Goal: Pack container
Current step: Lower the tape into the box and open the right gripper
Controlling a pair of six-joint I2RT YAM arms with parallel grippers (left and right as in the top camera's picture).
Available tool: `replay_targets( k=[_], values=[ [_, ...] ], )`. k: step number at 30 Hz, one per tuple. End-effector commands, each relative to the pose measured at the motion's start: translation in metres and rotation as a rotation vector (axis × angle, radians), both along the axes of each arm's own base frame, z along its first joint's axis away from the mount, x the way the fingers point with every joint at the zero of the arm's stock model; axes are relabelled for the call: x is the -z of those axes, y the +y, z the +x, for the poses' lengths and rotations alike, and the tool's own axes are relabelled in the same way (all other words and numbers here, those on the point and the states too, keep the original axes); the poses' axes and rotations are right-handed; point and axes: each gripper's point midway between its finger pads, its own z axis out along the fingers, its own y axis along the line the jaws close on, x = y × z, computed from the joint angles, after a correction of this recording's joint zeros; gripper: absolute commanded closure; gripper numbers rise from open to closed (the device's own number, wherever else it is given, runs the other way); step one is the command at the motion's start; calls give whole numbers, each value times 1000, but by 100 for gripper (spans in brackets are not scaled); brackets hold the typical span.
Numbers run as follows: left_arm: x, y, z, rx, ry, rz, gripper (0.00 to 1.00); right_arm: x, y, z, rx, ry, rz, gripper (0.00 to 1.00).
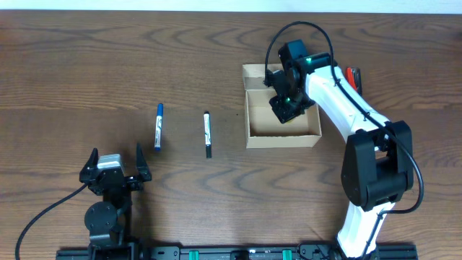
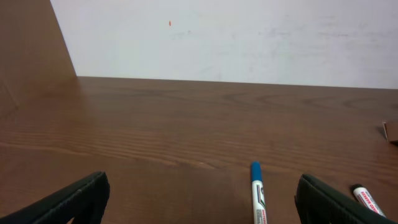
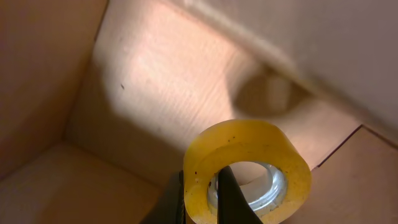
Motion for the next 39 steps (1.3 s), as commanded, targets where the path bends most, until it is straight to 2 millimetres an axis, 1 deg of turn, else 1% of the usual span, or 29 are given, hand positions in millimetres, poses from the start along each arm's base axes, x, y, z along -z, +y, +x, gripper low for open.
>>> replay_targets(
  k=[1, 12, 21, 24, 25, 26, 29, 31, 36, 39],
  values=[
    [18, 2, -2, -8, 56, -7, 5, 4, 4, -5, 5, 15, 5, 99],
    [18, 2, -2, -8, 56, -7, 5, 5, 5, -3, 4, 4, 9, 98],
    [18, 2, -2, -8, 56, -7, 5, 15, 5, -7, 4, 15, 17, 99],
    [18, 2, -2, -8, 56, -7, 5, 15, 5, -7, 4, 14, 17, 98],
    [18, 2, -2, -8, 56, -7, 5, 15, 6, -7, 4, 13, 17, 97],
    [18, 2, -2, -8, 56, -7, 5, 15, 6, -7, 4, 12, 17, 93],
    [18, 2, -2, -8, 56, -7, 5, 15, 6, -7, 4, 13, 17, 76],
    [18, 2, -2, -8, 56, -7, 5, 14, 6, -7, 3, 11, 17, 69],
    [18, 2, -2, -8, 56, -7, 5, 12, 6, -5, 3, 7, 18, 65],
    [18, 2, -2, -8, 56, -7, 5, 3, 7, 0, 3, -6, 22, 62]
  ],
)
